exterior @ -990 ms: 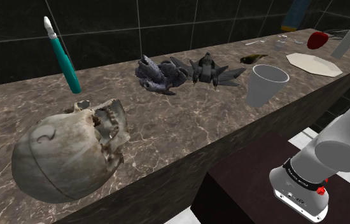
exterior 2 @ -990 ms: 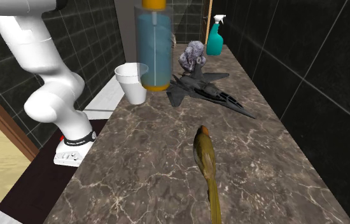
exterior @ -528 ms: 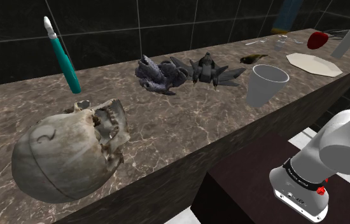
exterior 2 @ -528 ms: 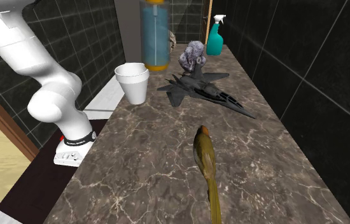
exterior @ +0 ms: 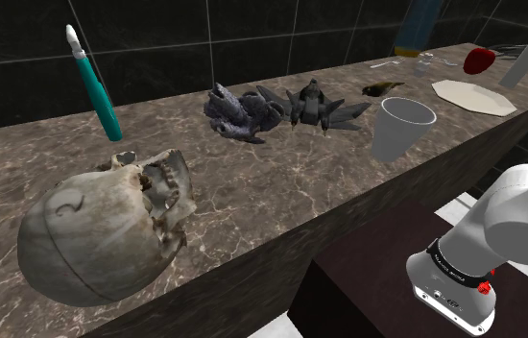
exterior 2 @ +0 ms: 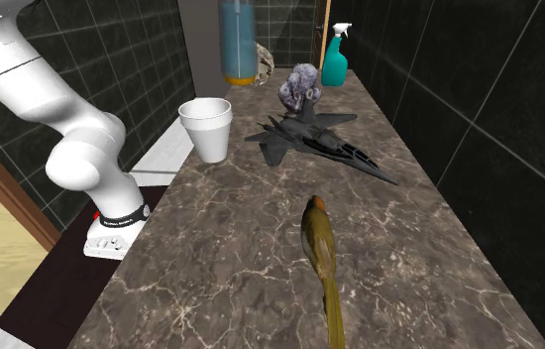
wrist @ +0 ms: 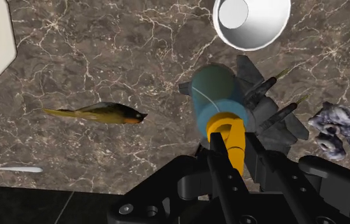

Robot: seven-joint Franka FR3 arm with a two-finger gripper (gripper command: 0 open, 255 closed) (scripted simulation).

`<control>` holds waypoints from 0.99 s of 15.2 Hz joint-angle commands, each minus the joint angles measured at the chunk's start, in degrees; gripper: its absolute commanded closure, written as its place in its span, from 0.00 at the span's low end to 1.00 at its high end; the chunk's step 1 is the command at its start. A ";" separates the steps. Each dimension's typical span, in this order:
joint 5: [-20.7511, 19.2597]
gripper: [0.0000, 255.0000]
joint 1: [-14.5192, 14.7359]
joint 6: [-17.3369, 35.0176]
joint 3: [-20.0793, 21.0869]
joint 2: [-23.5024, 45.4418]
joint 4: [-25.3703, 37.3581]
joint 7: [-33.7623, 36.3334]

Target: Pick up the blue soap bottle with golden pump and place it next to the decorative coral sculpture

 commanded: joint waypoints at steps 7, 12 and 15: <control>1.73 1.00 2.90 -0.34 9.91 -0.42 0.15 13.45; 2.73 1.00 4.79 -0.65 15.78 1.49 2.58 21.52; 3.01 1.00 6.02 -0.98 19.33 3.57 5.15 26.41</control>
